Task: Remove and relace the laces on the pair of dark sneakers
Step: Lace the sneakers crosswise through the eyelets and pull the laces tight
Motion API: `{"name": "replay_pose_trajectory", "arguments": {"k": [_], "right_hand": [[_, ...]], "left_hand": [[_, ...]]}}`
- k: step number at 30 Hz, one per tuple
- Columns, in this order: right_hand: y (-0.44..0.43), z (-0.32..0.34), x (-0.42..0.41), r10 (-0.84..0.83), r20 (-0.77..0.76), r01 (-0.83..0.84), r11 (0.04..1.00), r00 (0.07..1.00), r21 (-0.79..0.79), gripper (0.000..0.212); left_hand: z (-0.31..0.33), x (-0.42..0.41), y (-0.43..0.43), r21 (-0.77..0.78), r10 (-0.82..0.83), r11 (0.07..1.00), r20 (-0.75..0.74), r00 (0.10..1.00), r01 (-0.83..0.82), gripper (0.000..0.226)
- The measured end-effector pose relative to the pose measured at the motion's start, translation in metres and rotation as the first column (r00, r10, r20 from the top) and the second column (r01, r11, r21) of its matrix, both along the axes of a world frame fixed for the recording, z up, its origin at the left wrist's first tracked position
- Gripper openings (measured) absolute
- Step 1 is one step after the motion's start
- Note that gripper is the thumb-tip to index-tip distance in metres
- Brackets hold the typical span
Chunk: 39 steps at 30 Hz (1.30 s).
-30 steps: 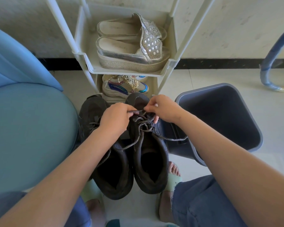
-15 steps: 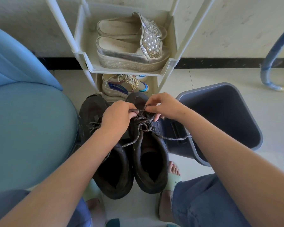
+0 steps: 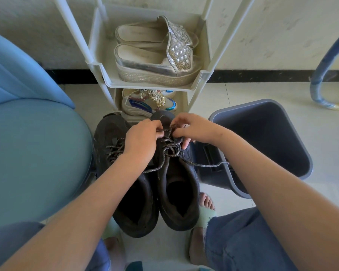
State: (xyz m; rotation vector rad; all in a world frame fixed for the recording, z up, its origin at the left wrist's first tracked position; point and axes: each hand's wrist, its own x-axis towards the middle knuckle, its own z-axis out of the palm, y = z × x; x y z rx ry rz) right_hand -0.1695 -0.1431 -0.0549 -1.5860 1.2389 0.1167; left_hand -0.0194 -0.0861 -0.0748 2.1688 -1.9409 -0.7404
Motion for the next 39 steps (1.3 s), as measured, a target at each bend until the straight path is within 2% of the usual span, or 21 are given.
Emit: {"name": "replay_pose_trajectory", "arguments": {"k": [2, 4, 10, 14, 16, 19, 21, 22, 24, 28, 30, 32, 34, 39], "right_hand": [[0.002, -0.001, -0.001, 0.04, 0.014, -0.039, 0.998, 0.999, -0.059, 0.017], [0.002, -0.004, -0.001, 0.035, 0.003, -0.035, 0.994, 0.999, -0.101, 0.014], [0.001, -0.006, 0.003, -0.048, -0.096, 0.037, 0.993, 0.994, -0.114, 0.026], [0.0, -0.006, 0.001, -0.037, -0.042, 0.034, 0.996, 0.998, -0.087, 0.018], [0.0, -0.005, -0.002, -0.021, -0.026, 0.019, 0.997, 0.999, -0.08, 0.022], [0.0, -0.003, -0.004, -0.018, -0.003, 0.018, 0.999, 1.0, -0.043, 0.024], [0.0, -0.002, -0.005, 0.005, -0.009, -0.005, 1.0, 1.0, -0.031, 0.022], [-0.001, -0.002, -0.004, 0.015, -0.013, -0.015, 0.999, 1.0, -0.028, 0.023], [0.0, -0.002, -0.002, 0.037, -0.006, -0.037, 0.998, 0.999, -0.04, 0.023], [0.001, -0.008, 0.004, 0.05, -0.012, -0.051, 0.967, 0.999, -0.249, 0.02], [0.002, -0.008, 0.009, 0.049, -0.022, -0.053, 0.958, 0.999, -0.282, 0.026], [0.003, -0.01, 0.015, 0.12, -0.123, -0.155, 0.93, 0.985, -0.334, 0.029], [0.003, -0.013, 0.02, 0.14, -0.184, -0.198, 0.914, 0.973, -0.354, 0.027], [0.003, -0.013, 0.028, 0.125, -0.172, -0.179, 0.918, 0.977, -0.353, 0.012]], "left_hand": [[-0.001, -0.001, 0.001, -0.006, 0.021, 1.0, -0.009, 1.0, -0.021, 0.018], [-0.001, -0.002, 0.001, -0.016, 0.046, 0.999, -0.036, 0.998, -0.047, 0.016], [-0.002, -0.002, 0.002, 0.012, 0.13, 0.991, -0.091, 0.987, -0.13, 0.011], [-0.003, -0.002, 0.003, 0.107, 0.216, 0.974, -0.201, 0.955, -0.198, 0.008], [-0.002, -0.003, 0.003, 0.179, 0.291, 0.953, -0.302, 0.908, -0.246, 0.006], [-0.002, -0.003, 0.001, 0.313, 0.444, 0.892, -0.475, 0.76, -0.326, 0.01], [-0.001, -0.002, 0.0, 0.382, 0.512, 0.855, -0.526, 0.679, -0.35, 0.009], [-0.001, -0.001, -0.001, 0.39, 0.512, 0.855, -0.534, 0.673, -0.341, 0.009], [-0.002, -0.001, 0.001, 0.354, 0.459, 0.883, -0.512, 0.726, -0.309, 0.01], [-0.002, 0.0, 0.003, 0.174, 0.365, 0.931, -0.473, 0.802, -0.321, 0.011], [0.002, 0.006, -0.001, 0.108, 0.377, 0.924, -0.432, 0.819, -0.368, 0.014], [0.004, 0.013, -0.005, 0.137, 0.432, 0.899, -0.435, 0.79, -0.416, 0.019], [0.006, 0.015, -0.003, 0.2, 0.441, 0.897, -0.414, 0.796, -0.394, 0.02], [0.007, 0.01, 0.005, 0.245, 0.413, 0.91, -0.48, 0.774, -0.334, 0.019]]}}
